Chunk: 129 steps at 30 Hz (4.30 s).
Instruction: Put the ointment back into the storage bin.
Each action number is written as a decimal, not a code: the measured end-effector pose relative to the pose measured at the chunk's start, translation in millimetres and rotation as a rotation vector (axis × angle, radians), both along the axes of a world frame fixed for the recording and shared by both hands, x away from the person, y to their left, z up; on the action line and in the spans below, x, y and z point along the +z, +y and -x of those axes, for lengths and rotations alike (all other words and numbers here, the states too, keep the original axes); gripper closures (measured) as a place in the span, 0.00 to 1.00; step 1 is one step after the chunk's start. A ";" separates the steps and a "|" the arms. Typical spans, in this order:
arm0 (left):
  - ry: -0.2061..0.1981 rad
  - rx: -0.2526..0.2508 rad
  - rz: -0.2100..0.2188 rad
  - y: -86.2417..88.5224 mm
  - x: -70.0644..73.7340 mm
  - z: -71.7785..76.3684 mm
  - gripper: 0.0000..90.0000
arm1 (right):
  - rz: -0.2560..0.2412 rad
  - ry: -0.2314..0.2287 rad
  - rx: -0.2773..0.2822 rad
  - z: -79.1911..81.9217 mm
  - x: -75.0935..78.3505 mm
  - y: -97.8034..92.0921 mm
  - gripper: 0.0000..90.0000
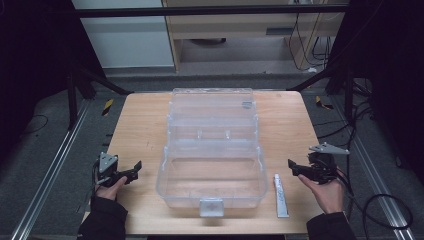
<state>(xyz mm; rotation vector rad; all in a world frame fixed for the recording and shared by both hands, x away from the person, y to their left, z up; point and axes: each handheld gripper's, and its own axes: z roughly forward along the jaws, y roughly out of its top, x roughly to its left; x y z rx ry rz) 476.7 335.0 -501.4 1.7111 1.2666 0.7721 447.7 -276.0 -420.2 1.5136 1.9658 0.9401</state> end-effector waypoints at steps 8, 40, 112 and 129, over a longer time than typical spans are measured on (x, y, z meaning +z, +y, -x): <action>-0.001 0.001 0.000 -0.2 -0.1 0.0 0.03 | 0.014 0.058 0.014 2.2 9.7 11.1 0.30; 0.000 0.000 0.006 0.6 0.0 0.0 0.03 | 0.070 0.365 0.041 -8.7 -9.0 48.6 0.43; 0.006 0.000 0.001 0.4 0.1 -0.2 0.03 | 0.134 0.552 0.152 -19.2 -20.5 48.3 0.78; 0.004 -0.003 0.005 0.5 0.0 0.0 0.03 | 0.042 0.255 0.267 -8.3 28.4 32.6 0.78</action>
